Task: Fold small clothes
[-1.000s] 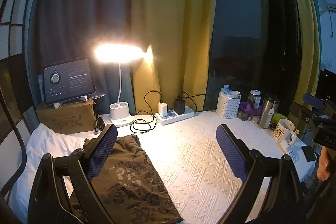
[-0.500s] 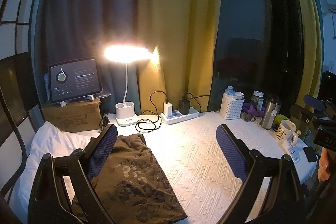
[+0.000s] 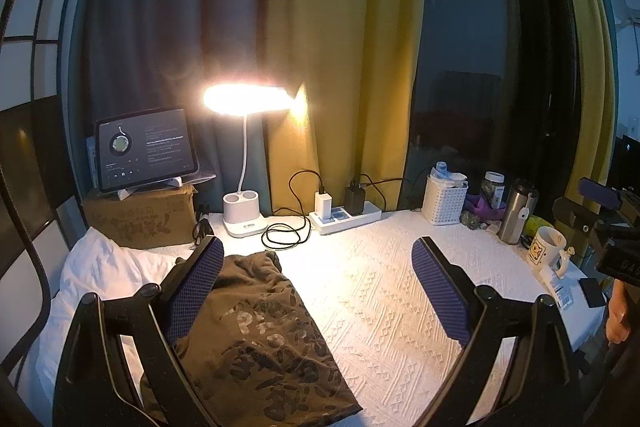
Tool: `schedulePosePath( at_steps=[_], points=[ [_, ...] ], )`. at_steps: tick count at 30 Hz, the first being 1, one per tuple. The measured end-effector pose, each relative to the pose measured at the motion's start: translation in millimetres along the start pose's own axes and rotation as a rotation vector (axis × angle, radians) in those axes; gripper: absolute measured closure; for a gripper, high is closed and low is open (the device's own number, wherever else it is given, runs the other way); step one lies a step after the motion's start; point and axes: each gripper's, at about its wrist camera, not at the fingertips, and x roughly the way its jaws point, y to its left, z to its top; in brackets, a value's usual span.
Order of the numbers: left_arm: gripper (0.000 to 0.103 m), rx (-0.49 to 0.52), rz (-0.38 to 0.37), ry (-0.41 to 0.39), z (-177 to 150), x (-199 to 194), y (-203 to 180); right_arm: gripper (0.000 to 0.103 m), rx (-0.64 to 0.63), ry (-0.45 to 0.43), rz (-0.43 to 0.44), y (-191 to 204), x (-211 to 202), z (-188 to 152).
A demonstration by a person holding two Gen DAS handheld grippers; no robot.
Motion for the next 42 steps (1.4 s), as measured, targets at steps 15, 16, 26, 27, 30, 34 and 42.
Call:
schedulePosePath(
  at_steps=[15,16,26,27,30,34,42],
  points=[
    [0.009,-0.006,0.004,-0.002,-0.4,-1.7,3.3,0.016,-0.006,0.0,0.006,2.3,1.3,0.3],
    [0.009,-0.006,0.005,-0.002,-0.4,-1.7,3.2,0.016,-0.006,0.001,0.006,2.3,1.4,0.3],
    [0.009,-0.007,0.009,-0.001,-0.5,-1.9,4.3,0.016,-0.014,0.003,0.016,3.6,2.1,-0.9],
    [0.009,-0.007,0.009,-0.001,-0.5,-1.9,4.2,0.016,-0.015,0.003,0.017,3.3,2.3,-1.3],
    [0.009,-0.008,0.009,-0.001,-0.6,-2.0,4.3,0.016,-0.016,0.003,0.017,3.4,2.4,-1.3],
    [0.009,-0.007,0.01,-0.002,-1.2,-2.3,4.5,0.016,-0.015,0.004,0.018,3.2,3.2,-1.6],
    [0.009,-0.008,0.009,-0.001,-1.0,-2.0,4.5,0.016,-0.016,0.009,0.021,2.8,3.9,-3.8]
  ],
)
